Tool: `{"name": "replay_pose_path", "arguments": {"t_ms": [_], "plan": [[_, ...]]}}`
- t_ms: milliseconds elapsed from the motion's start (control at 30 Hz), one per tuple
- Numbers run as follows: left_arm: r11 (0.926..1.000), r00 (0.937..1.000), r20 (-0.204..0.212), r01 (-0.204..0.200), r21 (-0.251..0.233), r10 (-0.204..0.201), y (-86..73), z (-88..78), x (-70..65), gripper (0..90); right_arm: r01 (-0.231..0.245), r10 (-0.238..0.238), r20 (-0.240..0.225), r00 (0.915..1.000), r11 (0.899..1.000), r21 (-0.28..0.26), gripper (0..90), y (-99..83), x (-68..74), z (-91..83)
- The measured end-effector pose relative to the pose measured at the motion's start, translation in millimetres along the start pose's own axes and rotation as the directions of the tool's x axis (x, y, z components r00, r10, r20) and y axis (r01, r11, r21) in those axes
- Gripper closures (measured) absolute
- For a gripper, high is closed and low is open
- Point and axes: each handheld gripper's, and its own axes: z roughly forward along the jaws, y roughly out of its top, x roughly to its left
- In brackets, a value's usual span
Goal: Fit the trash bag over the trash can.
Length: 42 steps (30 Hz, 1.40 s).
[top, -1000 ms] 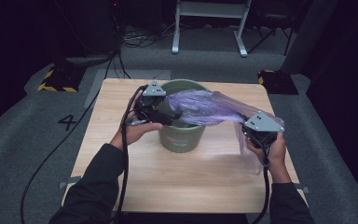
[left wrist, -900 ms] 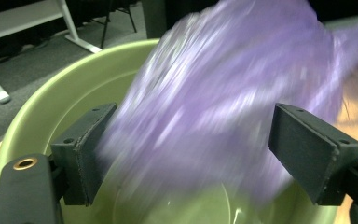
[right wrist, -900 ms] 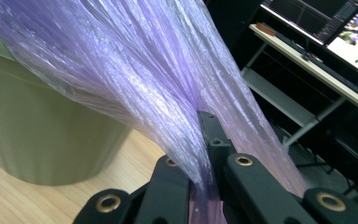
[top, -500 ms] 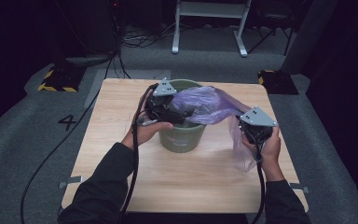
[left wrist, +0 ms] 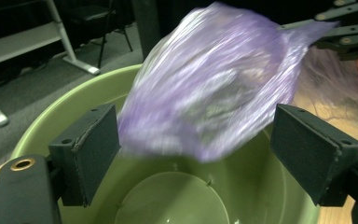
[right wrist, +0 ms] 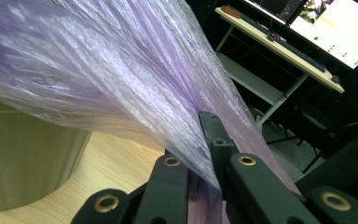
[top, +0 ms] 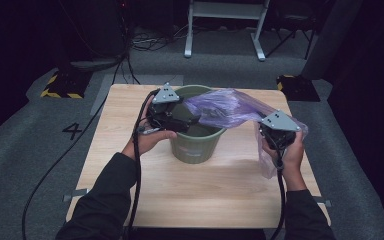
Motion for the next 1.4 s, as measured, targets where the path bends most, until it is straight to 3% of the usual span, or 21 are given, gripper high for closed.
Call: {"name": "replay_pose_path", "arguments": {"t_ms": [167, 233, 400, 500, 567, 667, 700, 767, 800, 933, 1033, 1100, 1233, 1300, 1400], "plan": [[0.9976, 0.9975, 0.032, -0.064, 0.027, 0.063, 7.9, 9.5, -15.2, 15.6, 0.066, -0.067, -0.069, 0.9954, 0.998, -0.026, 87.9, 10.3, 9.8, 1.1], [0.9942, 0.9938, 0.051, -0.1, 0.038, 0.098, 11.7, 14.0, -22.3, 15.6, 0.085, -0.087, -0.081, 0.9929, 0.996, -0.031, 87.6, 14.9, 14.4, 0.2], [0.9882, 0.9875, 0.074, -0.143, 0.054, 0.139, 19.4, 23.1, -34.0, 15.6, 0.115, -0.121, -0.098, 0.9878, 0.992, -0.057, 86.3, 25.4, 21.5, -2.6], [0.982, 0.9835, 0.05, -0.177, 0.066, 0.174, 23.2, 28.2, -39.8, 17.8, 0.131, -0.138, -0.108, 0.9845, 0.989, -0.067, 85.4, 30.9, 24.7, -4.9], [0.9789, 0.9817, 0.027, -0.19, 0.076, 0.188, 24.3, 31.9, -41.8, 34.5, 0.137, -0.145, -0.116, 0.9825, 0.988, -0.075, 84.7, 33.7, 26.4, -6.4], [0.9705, 0.9761, 0.023, -0.217, 0.104, 0.216, 24.2, 37.1, -40.8, 51.6, 0.141, -0.15, -0.122, 0.9812, 0.987, -0.083, 83.4, 35.7, 28.7, -8.5], [0.9708, 0.9767, 0.019, -0.215, 0.107, 0.214, 23.4, 38.8, -40.6, 58.0, 0.14, -0.15, -0.12, 0.9815, 0.987, -0.083, 82.7, 36.2, 29.4, -9.2], [0.9687, 0.9749, 0.033, -0.223, 0.11, 0.22, 22.6, 40.4, -38.4, 68.2, 0.138, -0.149, -0.124, 0.9811, 0.986, -0.089, 80.6, 37.0, 29.8, -10.4], [0.9644, 0.9715, 0.024, -0.237, 0.117, 0.236, 22.6, 41.4, -37.9, 71.4, 0.138, -0.148, -0.123, 0.9812, 0.986, -0.091, 79.4, 37.3, 30.5, -10.8], [0.9583, 0.966, 0.006, -0.257, 0.124, 0.258, 22.0, 44.1, -37.2, 85.8, 0.151, -0.162, -0.122, 0.9793, 0.984, -0.095, 74.3, 39.7, 34.1, -10.2], [0.9547, 0.9648, -0.014, -0.258, 0.149, 0.263, 21.1, 45.9, -34.3, 89.2, 0.146, -0.156, -0.125, 0.9798, 0.985, -0.091, 60.1, 40.2, 35.8, -9.5], [0.9614, 0.9702, -0.031, -0.233, 0.145, 0.24, 20.5, 45.4, -31.4, 89.5, 0.137, -0.148, -0.151, 0.9774, 0.987, -0.08, 52.3, 39.0, 35.4, -9.5], [0.9615, 0.9735, -0.035, -0.217, 0.168, 0.226, 18.9, 43.7, -25.6, 89.5, 0.137, -0.149, -0.207, 0.967, 0.988, -0.067, 42.9, 32.6, 34.6, -11.9], [0.9649, 0.9762, -0.039, -0.204, 0.165, 0.213, 17.3, 41.5, -22.9, 89.6, 0.14, -0.148, -0.229, 0.9622, 0.989, -0.05, 38.7, 27.4, 34.6, -14.6], [0.9672, 0.9782, -0.045, -0.193, 0.165, 0.203, 15.8, 39.2, -20.4, 89.6, 0.145, -0.15, -0.234, 0.9606, 0.989, -0.038, 36.8, 21.5, 33.6, -17.5]]}}
